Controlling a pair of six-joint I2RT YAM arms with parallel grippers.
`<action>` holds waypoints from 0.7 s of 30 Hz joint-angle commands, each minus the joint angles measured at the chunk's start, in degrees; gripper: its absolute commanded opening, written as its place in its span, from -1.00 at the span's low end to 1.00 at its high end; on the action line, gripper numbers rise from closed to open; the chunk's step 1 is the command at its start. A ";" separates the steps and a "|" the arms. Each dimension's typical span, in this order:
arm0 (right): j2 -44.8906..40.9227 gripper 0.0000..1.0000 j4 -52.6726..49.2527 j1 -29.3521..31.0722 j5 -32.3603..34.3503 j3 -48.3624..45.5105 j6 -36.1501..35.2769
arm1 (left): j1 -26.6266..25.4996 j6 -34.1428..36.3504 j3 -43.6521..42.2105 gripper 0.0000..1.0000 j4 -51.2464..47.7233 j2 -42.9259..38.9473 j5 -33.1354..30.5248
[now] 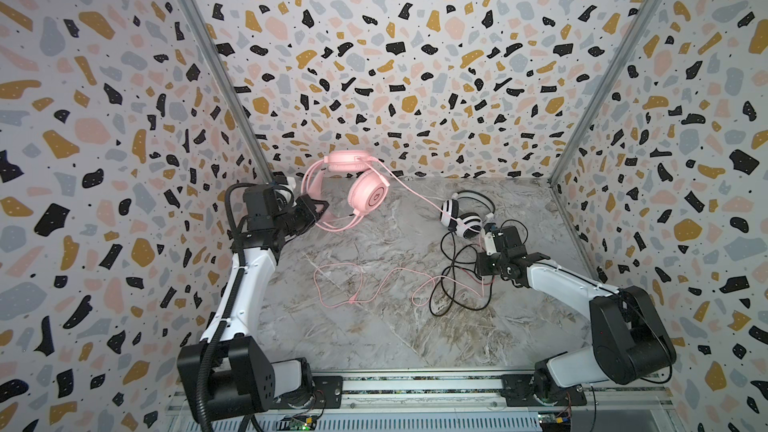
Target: Wrap the headphones
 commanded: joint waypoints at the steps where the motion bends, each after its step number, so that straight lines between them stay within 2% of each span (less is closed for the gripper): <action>1: -1.37 -0.97 -0.77 -0.01 0.46 -0.57 -0.06 | 2.07 -5.97 0.68 -1.00 8.18 -3.23 3.00; 5: 0.16 -0.97 -1.32 5.33 3.94 1.33 0.48 | 2.24 -8.94 0.56 -1.00 7.22 -5.76 -1.33; 9: 3.36 -0.97 -2.66 14.41 4.37 7.85 1.33 | 2.15 -8.59 0.08 -1.00 3.78 -11.30 -12.97; 13: 6.65 -0.97 -8.30 22.81 10.06 16.63 -0.34 | 2.14 -6.94 0.30 -1.00 0.13 -14.78 -21.56; 18: 8.69 -0.97 -17.87 30.95 12.11 26.02 -4.37 | 2.06 -6.45 1.50 -1.00 -3.53 -15.26 -27.80; 21: 8.56 -0.97 -23.18 34.87 13.55 29.40 -4.65 | 1.54 -6.56 1.48 -1.00 -4.78 -15.66 -34.40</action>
